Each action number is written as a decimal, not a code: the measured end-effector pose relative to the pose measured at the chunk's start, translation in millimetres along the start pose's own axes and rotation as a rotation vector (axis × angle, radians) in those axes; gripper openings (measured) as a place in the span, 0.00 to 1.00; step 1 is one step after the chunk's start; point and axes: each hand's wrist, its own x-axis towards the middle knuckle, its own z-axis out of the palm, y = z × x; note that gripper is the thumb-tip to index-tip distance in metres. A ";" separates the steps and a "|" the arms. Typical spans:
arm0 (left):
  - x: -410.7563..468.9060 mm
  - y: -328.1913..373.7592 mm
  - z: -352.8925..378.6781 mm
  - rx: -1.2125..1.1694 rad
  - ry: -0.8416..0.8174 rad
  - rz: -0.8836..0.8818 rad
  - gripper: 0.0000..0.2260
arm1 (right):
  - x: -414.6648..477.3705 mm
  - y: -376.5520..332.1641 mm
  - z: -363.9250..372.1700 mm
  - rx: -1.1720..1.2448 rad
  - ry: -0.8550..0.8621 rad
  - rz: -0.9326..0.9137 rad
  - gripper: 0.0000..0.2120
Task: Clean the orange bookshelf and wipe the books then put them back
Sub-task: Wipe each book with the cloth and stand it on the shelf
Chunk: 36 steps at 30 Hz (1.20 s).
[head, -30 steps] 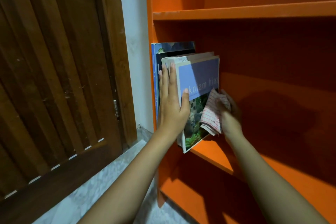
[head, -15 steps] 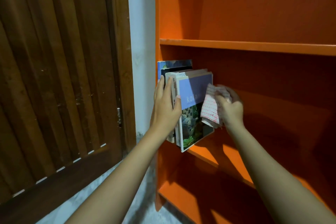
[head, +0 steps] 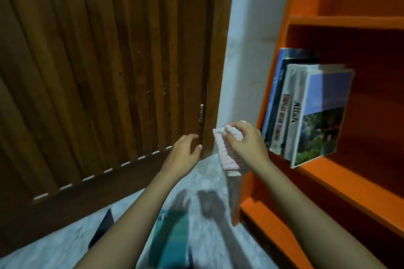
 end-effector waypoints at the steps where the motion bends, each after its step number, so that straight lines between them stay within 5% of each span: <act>1: -5.6 -22.9 3.7 0.015 -0.022 -0.061 0.17 | -7.3 7.6 21.7 0.005 -0.071 0.058 0.05; 9: -66.2 -196.2 55.9 -0.009 -0.196 -0.523 0.15 | -88.1 106.7 173.9 0.072 -0.530 0.505 0.05; 18: -111.9 -312.3 136.9 -0.136 -0.311 -0.892 0.17 | -144.5 199.1 274.0 0.016 -0.780 0.711 0.14; 23: -112.8 -330.1 160.8 -0.131 -0.359 -0.871 0.15 | -153.2 228.1 306.5 0.047 -0.771 0.841 0.18; 36: -104.6 -314.3 160.5 -0.345 -0.073 -0.852 0.15 | -163.6 214.2 326.6 0.323 -0.604 0.946 0.18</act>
